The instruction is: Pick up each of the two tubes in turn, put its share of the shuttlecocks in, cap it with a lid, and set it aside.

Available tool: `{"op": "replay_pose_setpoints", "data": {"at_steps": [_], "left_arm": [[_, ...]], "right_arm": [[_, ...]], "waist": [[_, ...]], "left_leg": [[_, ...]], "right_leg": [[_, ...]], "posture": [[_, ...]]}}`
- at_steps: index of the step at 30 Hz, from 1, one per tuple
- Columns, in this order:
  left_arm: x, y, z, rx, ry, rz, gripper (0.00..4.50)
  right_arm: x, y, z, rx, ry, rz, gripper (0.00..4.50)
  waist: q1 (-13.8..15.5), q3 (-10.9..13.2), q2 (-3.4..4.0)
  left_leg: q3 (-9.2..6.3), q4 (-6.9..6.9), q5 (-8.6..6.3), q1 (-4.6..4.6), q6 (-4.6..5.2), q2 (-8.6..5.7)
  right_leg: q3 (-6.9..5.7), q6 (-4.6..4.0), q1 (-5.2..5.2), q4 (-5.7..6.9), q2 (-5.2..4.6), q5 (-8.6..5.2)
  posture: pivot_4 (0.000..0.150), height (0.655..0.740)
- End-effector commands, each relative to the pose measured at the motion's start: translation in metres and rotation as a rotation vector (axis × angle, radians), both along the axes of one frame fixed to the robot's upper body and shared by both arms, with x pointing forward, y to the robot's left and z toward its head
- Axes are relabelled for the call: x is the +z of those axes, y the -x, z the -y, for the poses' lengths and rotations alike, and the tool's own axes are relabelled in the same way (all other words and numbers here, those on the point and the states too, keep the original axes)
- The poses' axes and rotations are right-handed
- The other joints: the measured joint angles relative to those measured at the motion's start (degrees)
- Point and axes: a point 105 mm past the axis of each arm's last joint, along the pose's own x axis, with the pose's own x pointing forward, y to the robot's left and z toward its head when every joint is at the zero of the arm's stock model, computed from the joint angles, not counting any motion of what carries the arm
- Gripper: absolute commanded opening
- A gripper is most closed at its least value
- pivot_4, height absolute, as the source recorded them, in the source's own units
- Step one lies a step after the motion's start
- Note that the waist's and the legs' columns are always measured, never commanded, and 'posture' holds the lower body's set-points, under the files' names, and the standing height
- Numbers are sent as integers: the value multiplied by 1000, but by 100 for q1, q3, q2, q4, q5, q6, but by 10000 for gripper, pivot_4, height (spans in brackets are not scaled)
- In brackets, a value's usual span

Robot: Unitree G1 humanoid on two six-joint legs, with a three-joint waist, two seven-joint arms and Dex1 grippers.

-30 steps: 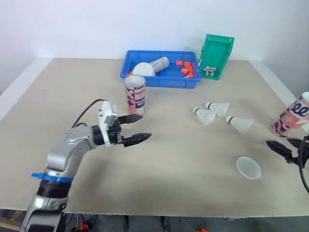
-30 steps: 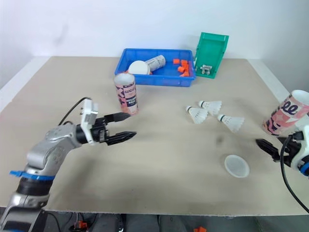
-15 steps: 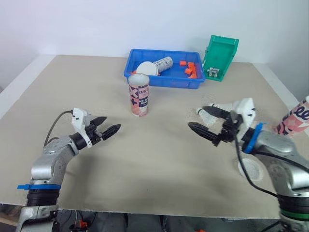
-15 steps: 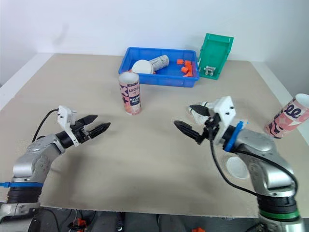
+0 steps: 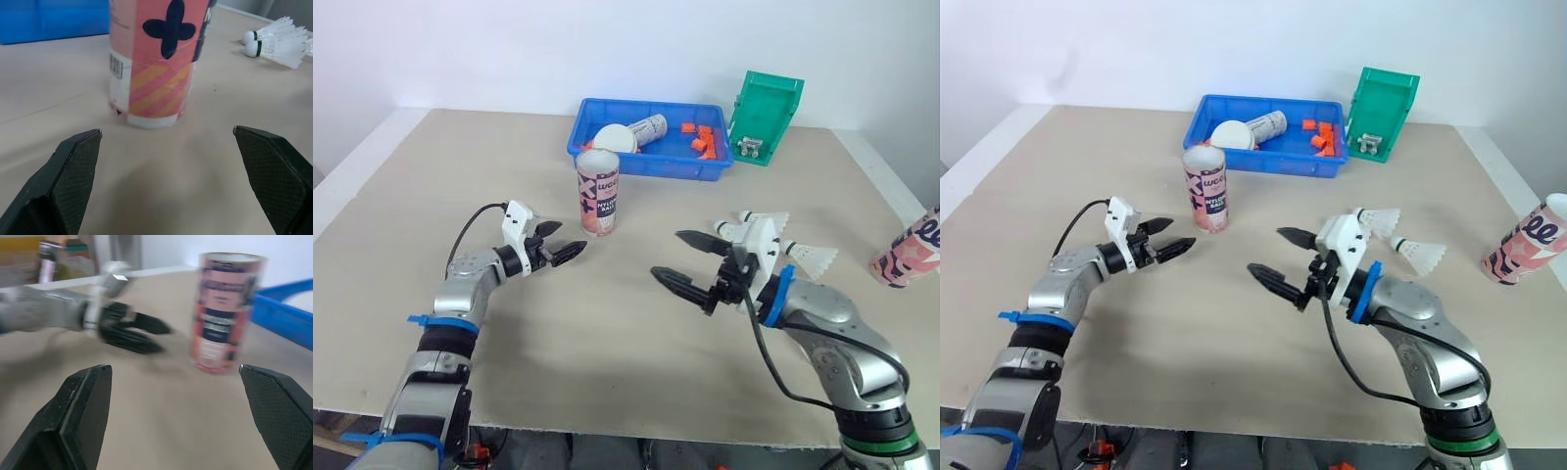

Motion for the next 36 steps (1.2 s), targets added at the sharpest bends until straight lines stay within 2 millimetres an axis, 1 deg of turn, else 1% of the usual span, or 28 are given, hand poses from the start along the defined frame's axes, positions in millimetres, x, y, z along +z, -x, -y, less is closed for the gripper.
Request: {"op": "replay_pose_setpoints", "data": {"at_steps": [1,5,8,13,17,26,31,36], "left_arm": [[11,-10,7,-24,-1,44,45000],[14,-20,20,-51,17,38,45000],[14,-25,24,-43,22,30,45000],[11,-32,37,-42,2,19,45000],[9,-35,40,-22,-22,17,45000],[13,-46,50,65,-77,53,45000],[16,-50,55,119,-51,51,45000],[12,-51,56,138,-50,42,45000]], "right_arm": [[10,5,-5,5,1,55,44569],[14,8,-7,12,7,66,44569],[16,12,-9,30,10,72,44569],[18,17,-13,34,-16,65,44569],[20,17,-11,16,-31,66,44569],[25,21,-6,-14,-43,74,44569],[27,23,-5,-20,-34,81,44569],[28,23,-5,-22,-27,84,44569]], "waist": [[1,0,0],[3,0,-1],[3,0,-1],[-1,0,-1],[0,0,-2],[3,0,-2],[1,0,-3],[1,0,-3]], "left_leg": [[-1,2,0,-1,0,-2],[-4,2,0,-4,0,-4],[-11,2,0,-10,0,-5],[-18,1,0,-13,0,-6],[-21,1,0,-14,0,-8],[-27,1,0,-16,0,-10],[-29,1,0,-16,0,-10],[-29,1,0,-16,-1,-10]], "right_leg": [[0,1,2,0,-1,0],[0,4,2,-1,-1,-2],[-3,4,-1,-1,0,-3],[-8,5,-1,-1,0,-6],[-11,5,1,-1,-1,-6],[-16,6,2,-1,-1,-6],[-18,6,1,0,0,-6],[-18,6,2,0,-1,-6]], "posture": [[1500,7038],[1500,7038],[1500,7038],[1500,7038],[1500,7038],[1500,7038],[1500,7038],[1500,7038]]}}
